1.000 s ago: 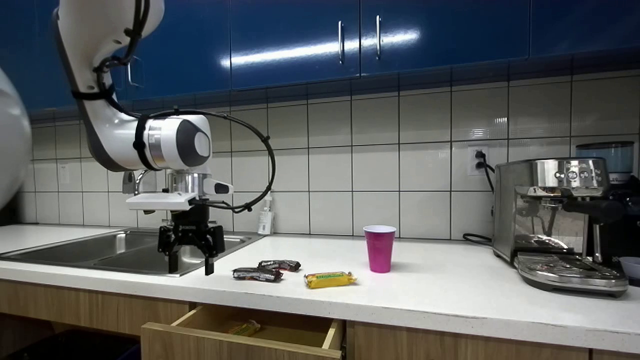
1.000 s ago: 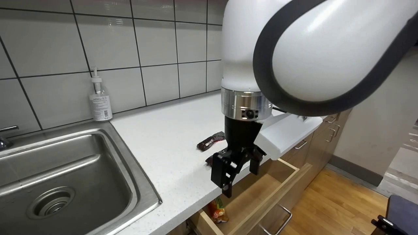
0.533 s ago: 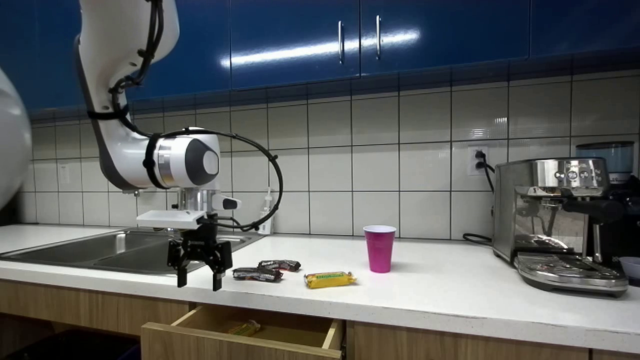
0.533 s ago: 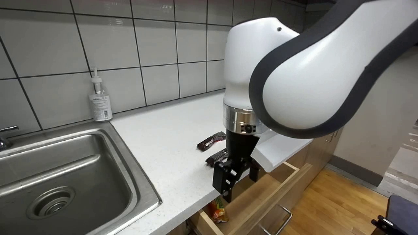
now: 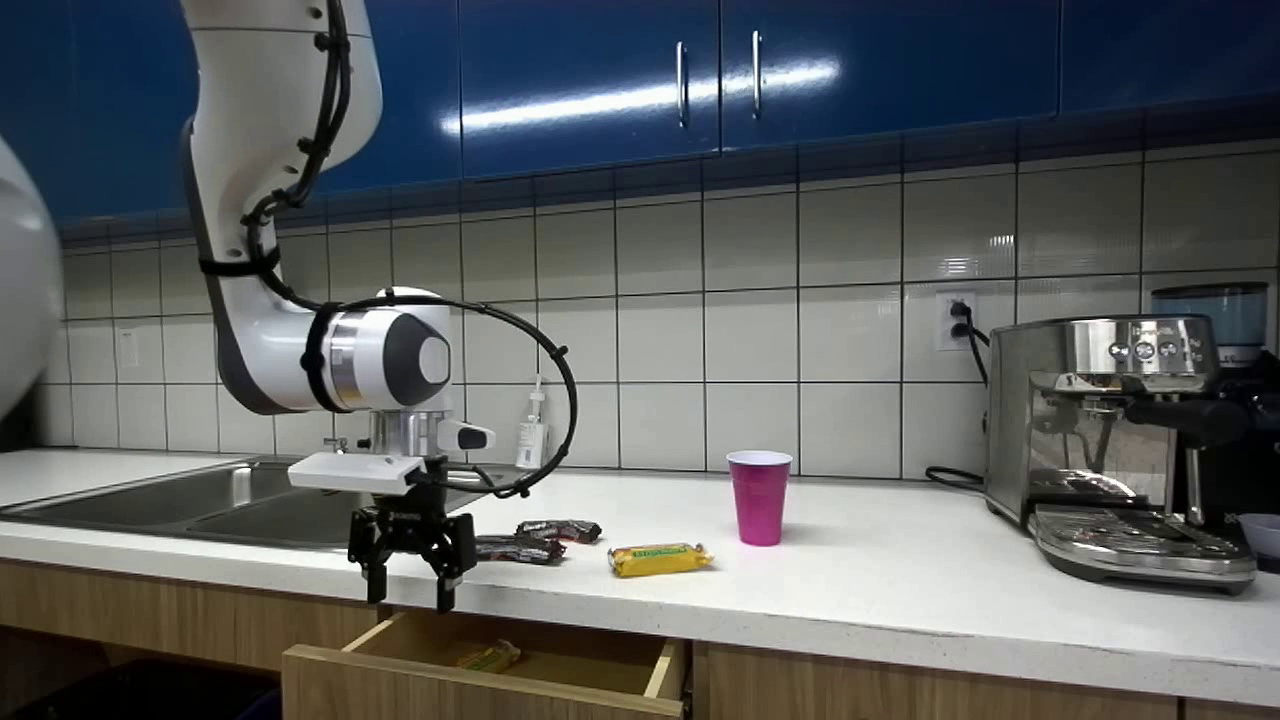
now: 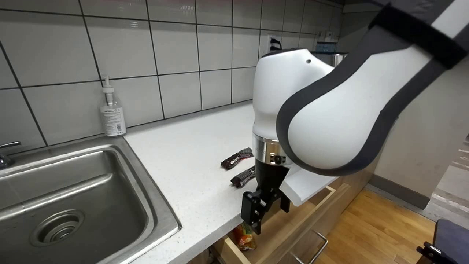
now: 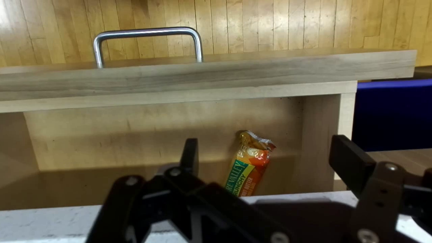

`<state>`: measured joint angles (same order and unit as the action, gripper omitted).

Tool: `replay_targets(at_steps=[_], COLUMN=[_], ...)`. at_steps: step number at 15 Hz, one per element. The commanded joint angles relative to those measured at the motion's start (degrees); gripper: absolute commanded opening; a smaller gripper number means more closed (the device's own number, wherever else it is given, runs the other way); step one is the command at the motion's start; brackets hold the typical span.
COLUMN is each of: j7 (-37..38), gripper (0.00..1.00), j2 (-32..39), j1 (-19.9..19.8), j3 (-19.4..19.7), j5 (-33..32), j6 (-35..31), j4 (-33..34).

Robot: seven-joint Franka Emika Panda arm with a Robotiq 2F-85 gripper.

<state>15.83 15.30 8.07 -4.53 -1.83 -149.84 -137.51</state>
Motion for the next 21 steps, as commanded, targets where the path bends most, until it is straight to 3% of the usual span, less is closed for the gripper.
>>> replay_targets(at_steps=[1,21], j7=[0.29,-0.97], gripper=[1.00,1.00], j2=[2.31,8.76], j1=[0.81,1.94], j3=[1.01,2.97], j5=[-0.80,-1.34], j6=[-1.49,-2.59], j4=[1.36,3.76])
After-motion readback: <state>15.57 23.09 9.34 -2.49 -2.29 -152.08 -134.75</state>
